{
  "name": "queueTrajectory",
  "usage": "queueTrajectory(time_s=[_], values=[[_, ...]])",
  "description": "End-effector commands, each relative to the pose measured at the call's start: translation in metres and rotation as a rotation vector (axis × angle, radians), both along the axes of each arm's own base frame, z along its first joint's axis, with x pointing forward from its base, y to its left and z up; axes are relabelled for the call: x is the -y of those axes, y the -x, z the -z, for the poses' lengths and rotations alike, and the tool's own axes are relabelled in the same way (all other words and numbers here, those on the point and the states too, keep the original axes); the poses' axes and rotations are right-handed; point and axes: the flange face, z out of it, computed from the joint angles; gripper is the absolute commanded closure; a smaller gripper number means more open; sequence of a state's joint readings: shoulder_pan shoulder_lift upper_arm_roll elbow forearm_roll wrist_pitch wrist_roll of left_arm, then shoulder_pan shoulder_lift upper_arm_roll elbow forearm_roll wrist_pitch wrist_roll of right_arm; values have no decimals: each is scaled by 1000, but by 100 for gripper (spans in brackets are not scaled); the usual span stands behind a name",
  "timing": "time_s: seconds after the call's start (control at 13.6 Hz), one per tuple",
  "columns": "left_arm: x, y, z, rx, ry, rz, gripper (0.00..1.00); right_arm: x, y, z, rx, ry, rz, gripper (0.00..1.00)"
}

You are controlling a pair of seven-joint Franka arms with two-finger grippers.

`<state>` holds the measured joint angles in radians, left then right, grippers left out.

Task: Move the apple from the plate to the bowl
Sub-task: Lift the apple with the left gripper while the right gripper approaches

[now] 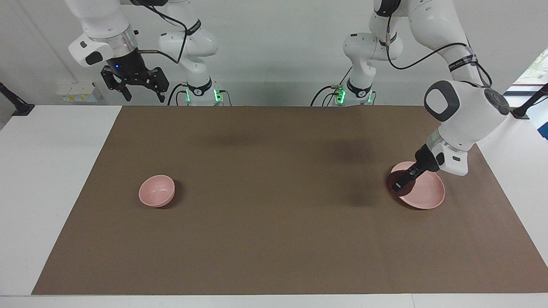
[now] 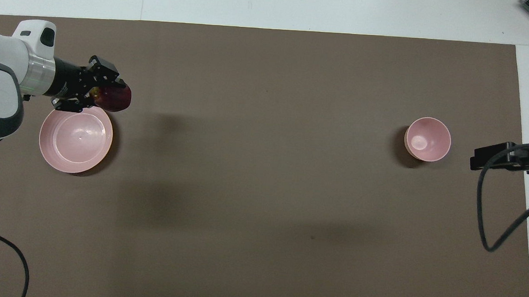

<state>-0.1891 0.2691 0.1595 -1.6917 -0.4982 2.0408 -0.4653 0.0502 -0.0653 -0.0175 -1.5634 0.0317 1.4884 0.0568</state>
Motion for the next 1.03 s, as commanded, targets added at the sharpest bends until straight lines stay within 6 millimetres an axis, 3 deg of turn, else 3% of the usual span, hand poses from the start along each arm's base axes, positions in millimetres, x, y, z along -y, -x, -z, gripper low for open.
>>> queueTrajectory(time_s=[0.0,0.15,0.44,0.51,0.96], values=[[3,-9,-18,-25,110,-102,100,-7,0,-1,38,-101,-62,0],[16,-5,-28,-61,128,-101,100,-15,-6,17,39,-127,-68,0],[47,-1,-37,-223,313,-272,100,-64,-16,65,55,-221,-110,0],[64,3,-37,-268,332,-286,100,-70,-16,75,36,-268,-103,0],[116,36,-51,-595,594,-216,100,-101,-15,96,-12,-582,-21,0]])
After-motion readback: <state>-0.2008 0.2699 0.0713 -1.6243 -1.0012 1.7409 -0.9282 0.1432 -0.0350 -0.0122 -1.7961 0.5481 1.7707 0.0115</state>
